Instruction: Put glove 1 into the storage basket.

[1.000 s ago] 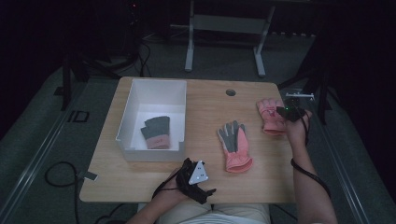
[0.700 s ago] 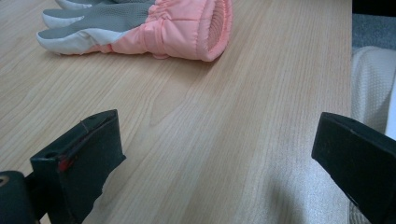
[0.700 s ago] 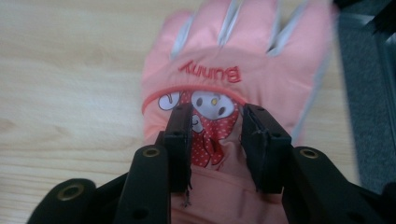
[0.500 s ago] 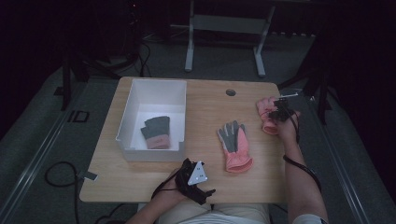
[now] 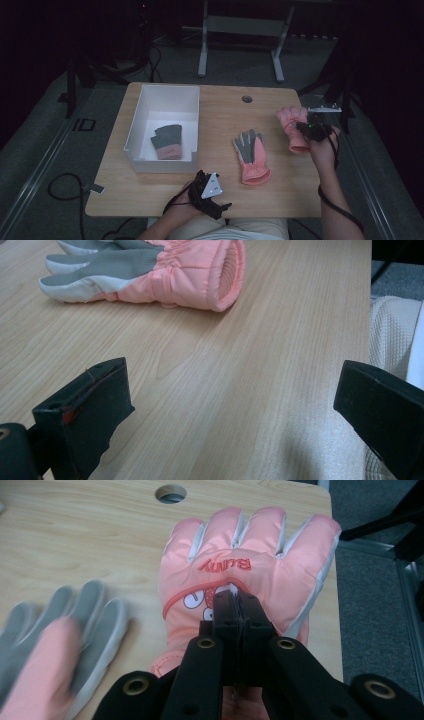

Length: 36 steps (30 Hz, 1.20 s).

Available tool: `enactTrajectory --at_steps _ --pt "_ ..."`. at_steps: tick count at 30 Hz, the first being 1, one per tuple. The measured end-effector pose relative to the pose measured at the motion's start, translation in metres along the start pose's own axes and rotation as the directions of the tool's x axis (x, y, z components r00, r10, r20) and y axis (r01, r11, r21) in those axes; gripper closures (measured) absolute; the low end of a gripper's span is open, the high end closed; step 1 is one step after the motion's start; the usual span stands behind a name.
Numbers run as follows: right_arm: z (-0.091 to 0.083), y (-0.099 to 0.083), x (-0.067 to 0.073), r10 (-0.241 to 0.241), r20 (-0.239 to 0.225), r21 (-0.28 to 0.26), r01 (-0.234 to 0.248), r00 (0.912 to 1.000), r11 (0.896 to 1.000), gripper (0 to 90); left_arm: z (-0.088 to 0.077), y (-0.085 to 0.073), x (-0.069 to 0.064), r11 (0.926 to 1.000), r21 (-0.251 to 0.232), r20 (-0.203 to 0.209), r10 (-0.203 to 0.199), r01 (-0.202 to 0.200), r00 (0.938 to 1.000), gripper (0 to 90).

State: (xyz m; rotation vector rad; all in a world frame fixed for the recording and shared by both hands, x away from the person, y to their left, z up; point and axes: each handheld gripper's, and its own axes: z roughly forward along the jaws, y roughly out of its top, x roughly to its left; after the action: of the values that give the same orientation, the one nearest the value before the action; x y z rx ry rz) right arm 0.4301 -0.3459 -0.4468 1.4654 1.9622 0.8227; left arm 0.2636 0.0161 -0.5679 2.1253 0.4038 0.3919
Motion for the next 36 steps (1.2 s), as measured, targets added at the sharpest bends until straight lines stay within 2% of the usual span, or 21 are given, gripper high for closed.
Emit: enactTrajectory --at_steps 1,2,4,5,7,10,11,15,16,18,20,22,24,27,29,33,36 --pt "-0.009 -0.008 0.004 0.001 0.006 -0.019 -0.001 1.0 1.0 88.6 0.0 0.0 -0.001 1.0 0.0 -0.002 0.003 -0.003 1.0 1.4" --pt "-0.013 -0.014 0.007 -0.006 0.008 -0.013 0.006 0.9999 1.0 88.5 0.0 0.0 -0.001 1.0 -0.001 -0.004 0.004 -0.004 1.0 1.5" --pt "-0.015 -0.019 0.009 -0.009 0.01 -0.005 0.009 0.9999 1.0 88.4 0.0 0.0 -0.002 0.9999 -0.01 -0.005 -0.003 0.003 1.0 1.5" --pt "-0.017 -0.036 0.015 -0.013 0.008 0.02 0.013 0.9999 1.0 88.5 0.0 0.0 -0.001 0.9999 -0.012 -0.004 -0.007 0.006 1.0 1.4" --pt "-0.018 -0.05 0.016 0.003 0.009 0.032 -0.003 1.0 0.999 88.5 0.0 0.001 -0.002 0.9998 -0.014 0.0 -0.012 0.012 0.9999 1.5" --pt "-0.019 -0.063 0.016 0.003 0.02 0.023 -0.004 0.9998 1.0 88.4 0.001 0.001 -0.003 0.9999 -0.013 -0.001 -0.008 0.008 1.0 1.4" --pt "-0.014 -0.073 0.011 0.043 0.022 0.028 -0.044 0.9988 0.999 88.3 0.001 0.0 -0.003 0.9999 -0.012 0.0 -0.008 0.008 1.0 1.5" --pt "0.008 -0.095 0.004 0.061 0.026 0.101 -0.063 0.9978 0.993 86.6 0.001 0.0 -0.004 1.0 -0.005 -0.001 0.003 -0.003 1.0 1.5" --pt "0.011 -0.1 0.002 0.073 0.019 0.095 -0.074 0.9972 0.993 85.5 0.002 0.0 -0.004 1.0 -0.009 -0.003 -0.003 0.003 1.0 1.5" --pt "0.011 -0.102 -0.002 0.1 0.006 0.088 -0.101 0.9949 0.991 84.2 0.002 0.0 -0.003 0.9999 -0.008 -0.003 -0.014 0.014 0.9999 1.5" --pt "0.011 -0.103 0.001 0.077 0.017 0.085 -0.078 0.9969 0.993 83.2 0.002 0.0 -0.003 0.9999 -0.003 -0.005 -0.011 0.011 0.9999 1.5" --pt "0.011 -0.103 0.002 0.072 0.021 0.085 -0.074 0.9972 0.994 82.4 0.002 0.0 -0.003 0.9999 -0.004 -0.004 -0.01 0.01 0.9999 1.5" --pt "0.007 -0.099 -0.001 0.078 0.004 0.082 -0.078 0.997 0.994 73.2 0.002 0.0 -0.004 1.0 -0.004 -0.005 -0.006 0.006 1.0 1.5" --pt "-0.002 -0.09 -0.003 0.015 0.011 0.077 -0.016 0.9998 0.997 63.1 0.001 0.0 -0.004 1.0 -0.008 -0.006 -0.004 0.004 1.0 1.5" --pt "-0.004 -0.085 -0.006 -0.016 -0.016 0.081 0.017 0.9998 0.997 57.3 0.002 0.0 -0.003 0.9999 -0.011 -0.004 -0.006 0.006 1.0 1.4" --pt "0.001 -0.082 -0.008 -0.103 -0.032 0.107 0.106 0.9942 0.989 53.3 0.002 0.0 -0.002 1.0 -0.005 0.003 -0.003 0.003 1.0 1.4" --pt "0.006 -0.086 -0.009 -0.116 -0.039 0.123 0.12 0.9925 0.985 52.2 0.003 -0.001 -0.003 1.0 -0.002 0.005 -0.003 0.003 1.0 1.5"
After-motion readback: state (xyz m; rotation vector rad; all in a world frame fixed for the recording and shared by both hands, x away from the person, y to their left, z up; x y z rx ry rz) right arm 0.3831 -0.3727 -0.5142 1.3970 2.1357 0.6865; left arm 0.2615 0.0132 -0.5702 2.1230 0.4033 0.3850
